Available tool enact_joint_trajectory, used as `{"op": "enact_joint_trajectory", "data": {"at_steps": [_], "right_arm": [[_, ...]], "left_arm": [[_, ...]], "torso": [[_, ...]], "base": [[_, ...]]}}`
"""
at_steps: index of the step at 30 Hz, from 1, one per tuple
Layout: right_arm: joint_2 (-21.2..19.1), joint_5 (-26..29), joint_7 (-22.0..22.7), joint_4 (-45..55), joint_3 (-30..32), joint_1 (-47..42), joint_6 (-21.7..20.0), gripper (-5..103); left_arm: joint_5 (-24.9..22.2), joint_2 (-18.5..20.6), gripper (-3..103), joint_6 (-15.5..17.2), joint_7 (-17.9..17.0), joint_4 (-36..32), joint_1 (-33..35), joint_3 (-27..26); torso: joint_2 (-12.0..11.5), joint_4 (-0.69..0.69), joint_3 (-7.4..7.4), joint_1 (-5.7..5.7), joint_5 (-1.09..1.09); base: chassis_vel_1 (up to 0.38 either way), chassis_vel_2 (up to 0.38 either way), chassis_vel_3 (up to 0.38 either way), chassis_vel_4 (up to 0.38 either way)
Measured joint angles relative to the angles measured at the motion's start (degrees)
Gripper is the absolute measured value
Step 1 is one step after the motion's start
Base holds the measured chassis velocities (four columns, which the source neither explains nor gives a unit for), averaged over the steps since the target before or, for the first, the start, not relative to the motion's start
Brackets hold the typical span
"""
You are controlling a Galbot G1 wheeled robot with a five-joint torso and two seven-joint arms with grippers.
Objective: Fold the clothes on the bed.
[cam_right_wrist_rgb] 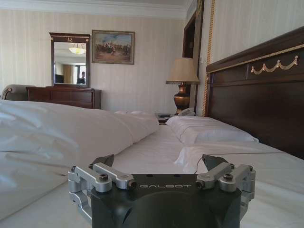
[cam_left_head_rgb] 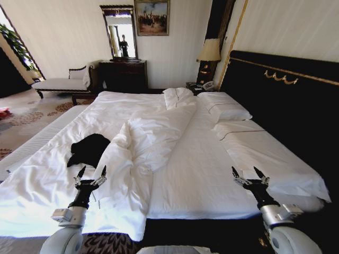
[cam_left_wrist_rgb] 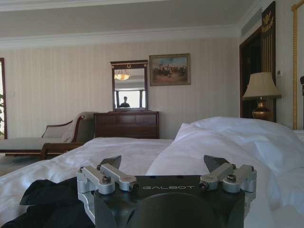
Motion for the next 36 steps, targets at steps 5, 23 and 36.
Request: {"op": "enact_joint_trajectory", "data": {"at_steps": [5, 23, 36], "right_arm": [[0.22, -0.59, -0.01, -0.18, 0.0, -0.2, 0.23, 100], [0.68, -1.15, 0.32, -0.58, -0.36, 0.07, 0.35, 100], [0.86, -1.35, 0.29, -0.51, -0.5, 0.03, 0.41, 100]], "left_arm": [[0.01, 0.0, 100, -0.43, 0.09, 0.49, 0.56, -0.16], [-0.36, -0.43, 100, -0.86, 0.2, -0.1, 1.41, -0.25], [-0.82, -0.07, 100, -2.61, 0.68, -1.67, 2.4, -1.02]], "torso": [[-0.01, -0.01, 0.01, 0.04, 0.0], [0.0, -0.01, 0.0, 0.0, 0.01], [0.01, 0.0, 0.0, -0.01, -0.02]], "base": [[-0.076, 0.077, 0.065, -0.085], [0.01, 0.007, -0.008, -0.009], [0.165, 0.172, -0.146, -0.157]]}}
